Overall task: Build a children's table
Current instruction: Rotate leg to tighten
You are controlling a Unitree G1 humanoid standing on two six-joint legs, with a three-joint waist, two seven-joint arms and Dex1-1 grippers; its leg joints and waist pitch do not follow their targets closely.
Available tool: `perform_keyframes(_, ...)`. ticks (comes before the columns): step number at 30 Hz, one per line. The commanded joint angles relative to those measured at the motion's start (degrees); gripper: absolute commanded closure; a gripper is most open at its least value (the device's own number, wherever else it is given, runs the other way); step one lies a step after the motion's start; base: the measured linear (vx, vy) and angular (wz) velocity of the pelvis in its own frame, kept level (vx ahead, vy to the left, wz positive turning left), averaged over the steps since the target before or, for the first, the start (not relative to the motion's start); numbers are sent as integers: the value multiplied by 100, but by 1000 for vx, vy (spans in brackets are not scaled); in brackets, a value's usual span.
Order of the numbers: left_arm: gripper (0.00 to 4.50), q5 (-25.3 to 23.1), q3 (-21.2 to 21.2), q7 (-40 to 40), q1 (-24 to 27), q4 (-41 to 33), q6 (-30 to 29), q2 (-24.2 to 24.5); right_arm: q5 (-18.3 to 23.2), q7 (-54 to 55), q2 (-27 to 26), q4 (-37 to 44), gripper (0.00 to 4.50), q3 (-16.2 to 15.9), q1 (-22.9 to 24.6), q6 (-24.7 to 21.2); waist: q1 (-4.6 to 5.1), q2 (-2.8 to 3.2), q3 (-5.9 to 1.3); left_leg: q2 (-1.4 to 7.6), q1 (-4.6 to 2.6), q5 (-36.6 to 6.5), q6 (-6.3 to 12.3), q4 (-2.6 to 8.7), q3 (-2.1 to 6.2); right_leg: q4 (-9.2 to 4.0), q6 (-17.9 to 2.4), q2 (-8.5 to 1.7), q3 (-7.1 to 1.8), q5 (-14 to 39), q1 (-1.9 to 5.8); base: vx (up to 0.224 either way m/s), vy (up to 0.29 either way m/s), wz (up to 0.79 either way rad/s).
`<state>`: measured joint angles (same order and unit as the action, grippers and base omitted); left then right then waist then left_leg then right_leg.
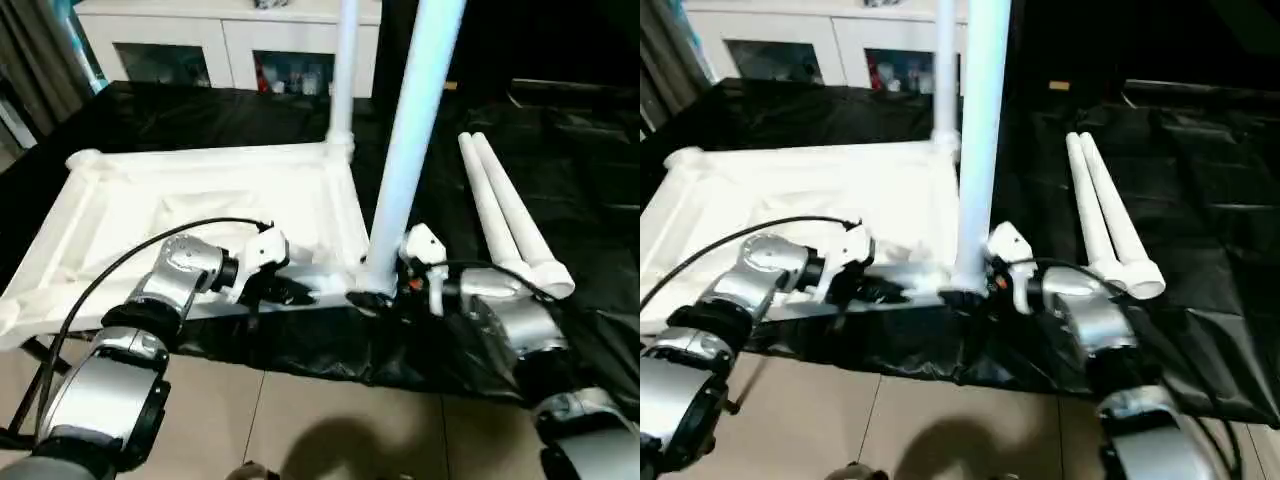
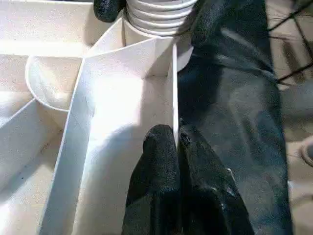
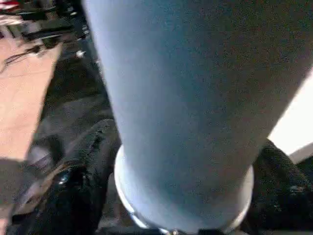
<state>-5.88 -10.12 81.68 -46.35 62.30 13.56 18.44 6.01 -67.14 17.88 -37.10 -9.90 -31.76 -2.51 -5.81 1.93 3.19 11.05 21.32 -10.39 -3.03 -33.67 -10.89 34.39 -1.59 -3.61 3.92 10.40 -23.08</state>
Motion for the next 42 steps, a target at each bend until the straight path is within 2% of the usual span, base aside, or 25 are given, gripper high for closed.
perform_keyframes(1, 450, 75, -149, 278, -52, -113, 112, -122, 19, -389, 2, 222, 133, -329, 4, -174, -12, -88, -403, 281, -74, -797, 531, 349, 88, -345, -1398, -523, -283, 780, 318, 0, 0, 0)
perform_keyframes(5, 450, 52, -159, 304, -75, -65, 135, -109, 46, -536, 42, 249, 162, -332, -13, -278, -46, -95, -407, 278, -72, -740, 547, 339, 84, -347, -1366, -528, -280, 813, 314, 0, 0, 0)
perform_keyframes(10, 450, 93, -93, 212, -92, -57, 48, -161, 108, -498, -44, 264, 171, -288, 32, -412, -55, -114, -407, 274, -72, -740, 508, 340, 82, -348, -1330, -527, -279, 890, 314, 0, 0, 0)
perform_keyframes(13, 450, 120, 5, -117, -128, -38, -73, -254, 211, -177, -212, 390, 172, -166, 165, -552, -68, -116, -407, 276, -74, -703, 509, 342, 86, -345, -1293, -523, -278, 896, 311, 0, 0, 0)
perform_keyframes(15, 450, 109, 65, -465, -179, -15, -163, -325, 173, 280, -343, 399, 173, -55, 192, -664, -63, -122, -395, 279, -84, -740, 466, 348, 81, -360, -1283, -522, -280, 976, 293, 0, 0, 0)
perform_keyframes(16, 450, 89, 82, -641, -210, 9, -194, -361, 113, 579, -428, 337, 173, 9, 183, -578, -61, -119, -389, 270, -87, -825, 405, 353, 86, -377, -1255, -524, -277, 1156, 290, 0, 0, 0)
perform_keyframes(18, 450, -71, 72, -1350, -319, 99, -247, -482, -150, 1790, -728, -13, 173, 232, 76, -351, -28, -107, -372, 272, -117, -986, 229, 374, 97, -415, -1162, -539, -290, 1530, 247, 0, 0, 0)
perform_keyframes(19, 450, -122, 76, -1659, -377, 140, -369, -569, -248, 2434, -901, -225, 173, 366, 2, -323, -2, -114, -356, 253, -125, -1121, 104, 391, 110, -453, -1081, -548, -287, 1868, 251, 0, 0, 0)
perform_keyframes(20, 450, -128, 76, -1698, -382, 141, -379, -584, -254, 2500, -922, -247, 173, 380, -6, -312, 30, -118, -353, 252, -140, -1176, 9, 406, 119, -465, -1035, -542, -289, 2008, 248, 0, 0, 0)
perform_keyframes(23, 450, -180, 87, -2264, -457, 155, -545, -875, -338, 3716, -1294, -667, 174, 635, -187, -291, 82, -138, -364, 236, -131, -1126, 28, 394, 111, -463, -1066, -542, -303, 1813, 256, 0, 0, 0)
perform_keyframes(24, 450, -213, 78, -2458, -468, 152, -563, -964, -384, 4127, -1417, -790, 174, 704, -250, -260, 94, -98, -372, 239, -123, -1083, 24, 393, 117, -440, -1095, -543, -306, 1716, 259, 0, 0, 0)
perform_keyframes(25, 450, -242, 62, -2602, -472, 148, -584, -1042, -418, 4495, -1537, -936, 174, 760, -336, -240, 114, -115, -374, 231, -126, -1031, 30, 390, 110, -439, -1108, -517, -305, 1548, 253, 0, 0, 0)
perform_keyframes(27, 450, -280, 31, -2796, -469, 159, -573, -1136, -462, 4861, -1694, -1118, 174, 811, -455, -194, 114, -108, -380, 224, -125, -997, 54, 382, 102, -424, -1147, -523, -314, 1400, 257, 0, 0, 0)
perform_keyframes(28, 450, -342, -29, -2979, -459, 189, -541, -1224, -750, 5324, -1809, -1352, 174, 720, -595, 164, 99, -100, -389, 225, -112, -945, 87, 376, 101, -409, -1162, -526, -312, 1265, 270, 0, 0, 0)
perform_keyframes(29, 450, -340, -30, -2977, -453, 193, -534, -1233, -802, 5233, -1792, -1368, 174, 670, -597, 336, 107, -102, -397, 224, -106, -895, 88, 375, 101, -391, -1184, -521, -308, 1125, 276, 0, 0, 0)
perform_keyframes(30, 450, -337, -29, -2973, -448, 194, -531, -1239, -824, 5150, -1780, -1375, 119, 641, -596, 443, 94, -101, -400, 224, -112, -883, 109, 369, 96, -388, -1194, -520, -307, 1052, 279, 0, 0, 0)
perform_keyframes(33, 450, -335, -63, -2843, -384, 142, -482, -1169, -319, 4581, -1767, -1292, 103, 975, -586, 361, 84, -111, -389, 225, -92, -915, 278, 366, 88, -365, -1263, -516, -303, 854, 313, 0, 0, 0)
perform_keyframes(35, 450, -307, -47, -2723, -355, 110, -464, -1119, -216, 4394, -1719, -1259, 64, 1032, -587, 385, 85, -115, -389, 235, -93, -952, 331, 365, 83, -368, -1281, -518, -299, 878, 315, 0, 0, 0)
perform_keyframes(39, 450, -246, -65, -2194, -258, 23, -279, -918, -177, 3494, -1413, -1094, 58, 822, -496, 445, 64, -110, -395, 239, -81, -903, 379, 352, 73, -353, -1323, -516, -286, 831, 330, 0, 0, 0)
perform_keyframes(40, 450, -191, -66, -1913, -226, 4, -221, -822, -122, 2982, -1239, -961, 58, 702, -417, 466, 49, -115, -400, 246, -67, -828, 435, 345, 72, -335, -1343, -518, -285, 679, 343, 0, 0, 0)
perform_keyframes(42, 450, -165, -65, -1787, -216, -1, -213, -783, -112, 2763, -1170, -935, 58, 663, -394, 506, 41, -121, -411, 249, -62, -776, 523, 327, 65, -307, -1399, -512, -280, 482, 341, 0, 0, 0)
